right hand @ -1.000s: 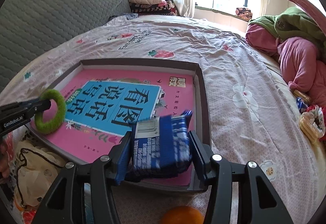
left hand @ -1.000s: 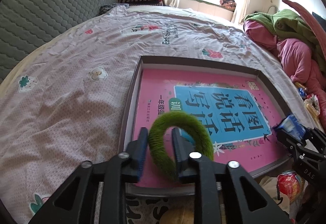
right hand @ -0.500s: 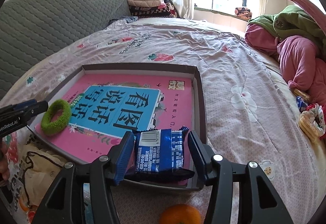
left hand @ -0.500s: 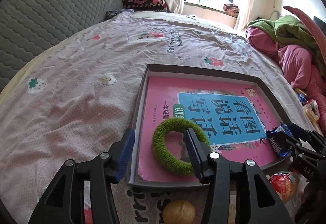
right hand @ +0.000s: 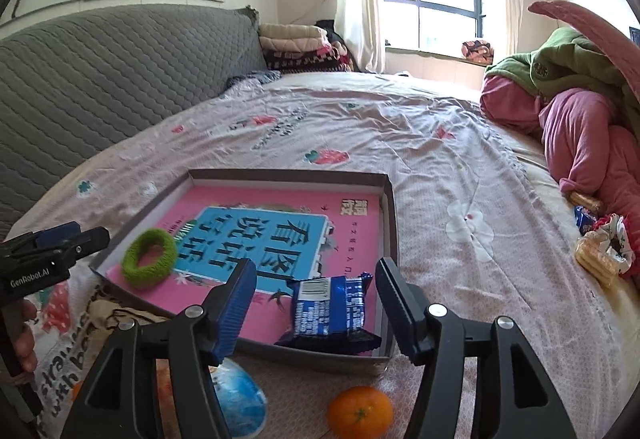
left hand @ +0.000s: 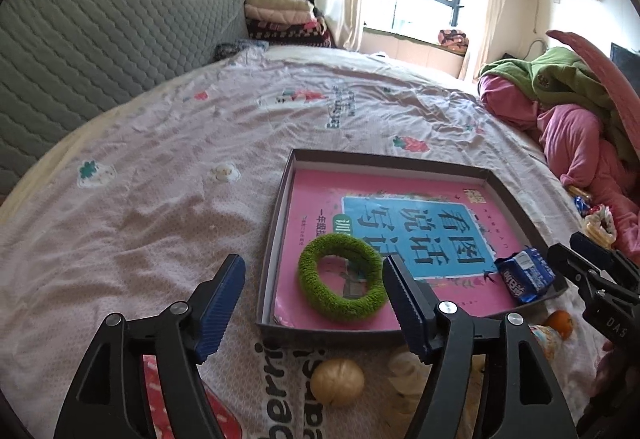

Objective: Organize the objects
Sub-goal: 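Open the right tool to drop the packet in the box while the left tool releases the ring, then withdraw both open tools from the box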

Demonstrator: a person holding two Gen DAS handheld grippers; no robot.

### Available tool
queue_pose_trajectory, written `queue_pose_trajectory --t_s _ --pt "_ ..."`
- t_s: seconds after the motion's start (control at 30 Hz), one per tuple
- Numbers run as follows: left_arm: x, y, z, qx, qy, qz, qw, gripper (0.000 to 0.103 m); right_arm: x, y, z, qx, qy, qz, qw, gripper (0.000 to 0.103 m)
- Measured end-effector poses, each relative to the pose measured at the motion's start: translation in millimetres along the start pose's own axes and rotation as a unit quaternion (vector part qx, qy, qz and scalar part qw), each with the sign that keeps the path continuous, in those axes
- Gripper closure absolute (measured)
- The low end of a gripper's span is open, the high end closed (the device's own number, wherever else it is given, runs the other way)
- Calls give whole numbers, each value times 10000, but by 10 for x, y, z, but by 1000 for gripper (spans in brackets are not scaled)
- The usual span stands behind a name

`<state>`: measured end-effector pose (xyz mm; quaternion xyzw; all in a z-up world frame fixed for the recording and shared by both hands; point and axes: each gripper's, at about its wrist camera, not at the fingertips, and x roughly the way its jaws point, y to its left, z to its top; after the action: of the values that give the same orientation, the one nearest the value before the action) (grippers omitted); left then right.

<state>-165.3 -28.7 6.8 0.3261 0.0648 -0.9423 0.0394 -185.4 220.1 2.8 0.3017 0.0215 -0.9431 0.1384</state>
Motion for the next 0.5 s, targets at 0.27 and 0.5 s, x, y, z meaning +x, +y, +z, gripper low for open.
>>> queue_pose_trajectory --t_s 0.27,0.5 --pt "-193 -170 -45 232 -147 -151 9995 29 -199 87 -62 -111 -114 69 9998 40" --pt "-327 -228 -118 268 -158 -152 9994 29 -339 147 -97 -119 -185 203 9996 40"
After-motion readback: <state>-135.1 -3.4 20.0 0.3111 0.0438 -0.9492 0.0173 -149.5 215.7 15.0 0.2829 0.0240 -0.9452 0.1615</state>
